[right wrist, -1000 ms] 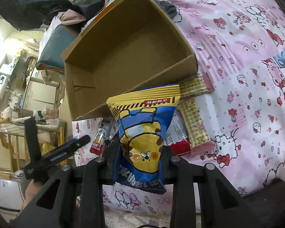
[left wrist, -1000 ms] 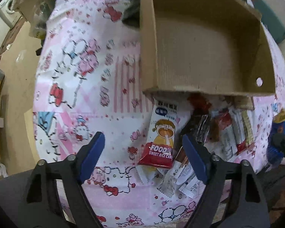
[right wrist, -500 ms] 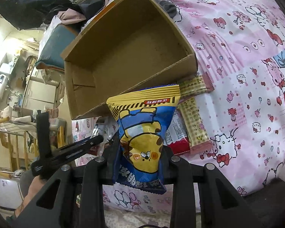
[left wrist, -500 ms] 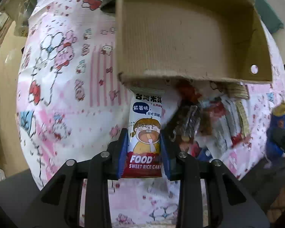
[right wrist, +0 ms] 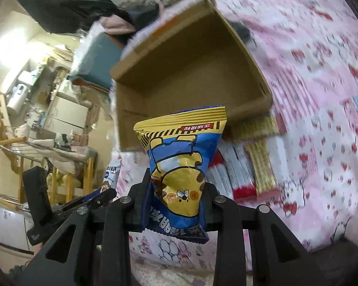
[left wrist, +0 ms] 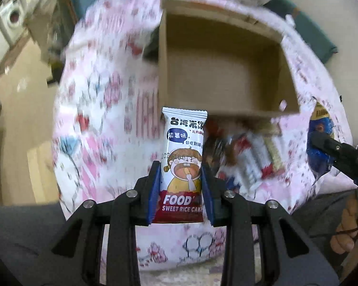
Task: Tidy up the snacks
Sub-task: 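Carry both snacks into the cardboard box and open both grippers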
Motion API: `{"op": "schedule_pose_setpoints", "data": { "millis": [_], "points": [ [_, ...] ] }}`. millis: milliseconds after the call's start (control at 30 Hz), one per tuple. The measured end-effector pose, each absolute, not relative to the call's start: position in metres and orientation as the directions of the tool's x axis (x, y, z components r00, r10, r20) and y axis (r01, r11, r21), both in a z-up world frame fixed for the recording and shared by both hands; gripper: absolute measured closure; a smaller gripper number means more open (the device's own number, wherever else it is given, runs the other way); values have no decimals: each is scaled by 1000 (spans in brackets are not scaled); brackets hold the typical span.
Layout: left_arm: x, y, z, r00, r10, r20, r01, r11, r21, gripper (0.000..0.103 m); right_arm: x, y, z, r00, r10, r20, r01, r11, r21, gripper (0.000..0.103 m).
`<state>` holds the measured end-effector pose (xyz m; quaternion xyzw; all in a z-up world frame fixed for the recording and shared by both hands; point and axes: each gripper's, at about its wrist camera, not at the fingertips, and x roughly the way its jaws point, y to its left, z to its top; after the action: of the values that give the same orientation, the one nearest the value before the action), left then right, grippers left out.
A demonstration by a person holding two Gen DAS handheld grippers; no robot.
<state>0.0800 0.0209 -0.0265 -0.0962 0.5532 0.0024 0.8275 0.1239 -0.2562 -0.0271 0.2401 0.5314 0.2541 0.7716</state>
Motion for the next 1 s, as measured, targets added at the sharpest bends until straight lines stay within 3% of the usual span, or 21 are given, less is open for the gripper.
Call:
{"op": "schedule_pose_setpoints", "data": {
  "millis": [433, 733, 1000],
  "points": [
    [166, -1, 28, 547, -60, -835, -76, 990, -121, 75, 191, -264, 4, 440, 650, -620, -191, 742, 643, 71],
    [217, -6, -4, 539, -48, -841, -108, 986, -125, 75, 242, -253, -16, 452, 600, -660, -185, 787, 589, 71],
    [231, -11, -47, 562, -51, -826, -81, 990, -117, 74, 255, -248, -67, 411, 537, -737, -108, 831, 545, 71]
  ]
}}
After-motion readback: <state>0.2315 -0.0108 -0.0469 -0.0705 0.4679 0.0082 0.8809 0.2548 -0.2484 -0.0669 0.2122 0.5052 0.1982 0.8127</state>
